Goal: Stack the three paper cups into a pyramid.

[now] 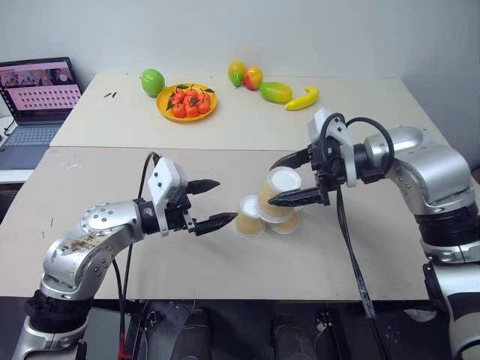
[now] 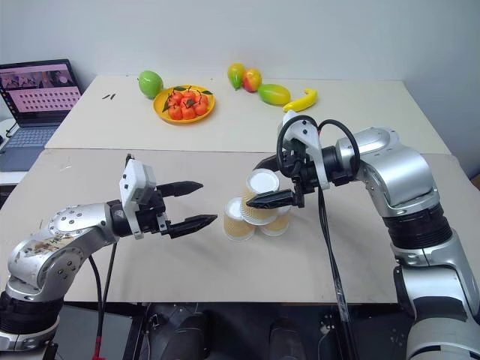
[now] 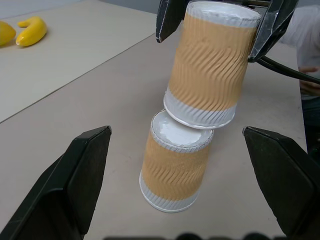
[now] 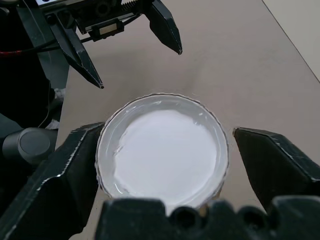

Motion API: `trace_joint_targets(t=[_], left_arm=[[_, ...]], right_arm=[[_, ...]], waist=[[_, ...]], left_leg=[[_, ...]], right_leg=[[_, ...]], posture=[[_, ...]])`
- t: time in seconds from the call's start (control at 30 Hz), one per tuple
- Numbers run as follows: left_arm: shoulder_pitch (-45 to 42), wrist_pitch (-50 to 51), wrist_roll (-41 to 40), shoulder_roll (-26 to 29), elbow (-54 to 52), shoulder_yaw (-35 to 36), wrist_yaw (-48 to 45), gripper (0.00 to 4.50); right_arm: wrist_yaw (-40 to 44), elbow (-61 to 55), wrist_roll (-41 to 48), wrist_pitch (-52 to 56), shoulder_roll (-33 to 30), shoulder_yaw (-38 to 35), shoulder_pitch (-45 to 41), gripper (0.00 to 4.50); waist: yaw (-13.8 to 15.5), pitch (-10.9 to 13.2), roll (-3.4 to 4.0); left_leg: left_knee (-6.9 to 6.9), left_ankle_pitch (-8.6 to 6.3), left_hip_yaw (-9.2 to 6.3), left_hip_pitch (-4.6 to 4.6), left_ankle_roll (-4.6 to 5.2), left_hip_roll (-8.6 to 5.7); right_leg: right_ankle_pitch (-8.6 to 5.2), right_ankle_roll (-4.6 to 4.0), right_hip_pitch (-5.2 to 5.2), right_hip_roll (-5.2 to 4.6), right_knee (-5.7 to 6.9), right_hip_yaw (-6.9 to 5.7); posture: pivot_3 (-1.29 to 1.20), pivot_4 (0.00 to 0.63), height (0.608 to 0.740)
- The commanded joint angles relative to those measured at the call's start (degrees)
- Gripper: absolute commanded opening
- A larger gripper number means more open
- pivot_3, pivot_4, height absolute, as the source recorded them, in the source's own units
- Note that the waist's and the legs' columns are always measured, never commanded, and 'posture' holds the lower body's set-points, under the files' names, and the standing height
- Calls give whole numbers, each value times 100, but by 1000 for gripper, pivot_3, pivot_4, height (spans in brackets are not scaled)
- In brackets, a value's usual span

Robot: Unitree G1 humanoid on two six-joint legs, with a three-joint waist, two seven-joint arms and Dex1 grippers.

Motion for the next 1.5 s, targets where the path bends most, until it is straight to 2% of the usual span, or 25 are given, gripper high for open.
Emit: trace_joint_targets(t=[0.03,0.27,0.47,1.17,1.27,1.37,1.5], left_arm=[[-147,-96,-24,35,-86,119,-23,4500],[-162,-132,22,12,-52,84,-28,4500],[-188,-176,70,-12,-13,47,-33,4500],[-286,-219,167,-31,95,26,-134,4500],[-313,20,-12,-43,111,137,-54,4500],[-382,294,-249,2,85,344,86,4500],[-431,546,-521,152,-128,717,289,4500]], right_arm=[[4,-5,7,-162,-12,-192,-139,4483],[-6,105,-76,-339,-70,-320,-365,4483],[46,49,158,10,-118,-457,-551,4483],[220,-163,447,88,-308,-605,-409,4483],[410,-47,494,-11,-535,-710,-474,4483],[823,169,575,-163,-1054,-1065,-546,4483],[1363,208,703,-410,-1918,-1688,69,4483]], waist=[[0,0,0],[-7,0,0],[-3,0,0],[-4,0,0],[1,0,0],[17,1,-1],[37,2,-2]], left_leg=[[0,0,0,0,0,0],[-1,0,0,0,0,0],[-2,0,0,0,0,0],[-2,0,0,0,0,0],[-2,0,0,0,0,0],[-1,0,0,0,0,0],[-5,-2,-2,-4,2,0]], right_leg=[[0,0,0,0,0,0],[0,0,-1,0,0,0],[0,0,0,0,-1,0],[0,0,0,0,-1,0],[0,0,0,0,-2,0],[0,1,1,0,-2,-1],[-2,2,1,0,-10,-4]], posture=[[0,150,732],[0,150,732],[0,150,732],[0,150,732],[0,150,732],[0,150,732],[0,150,732]])
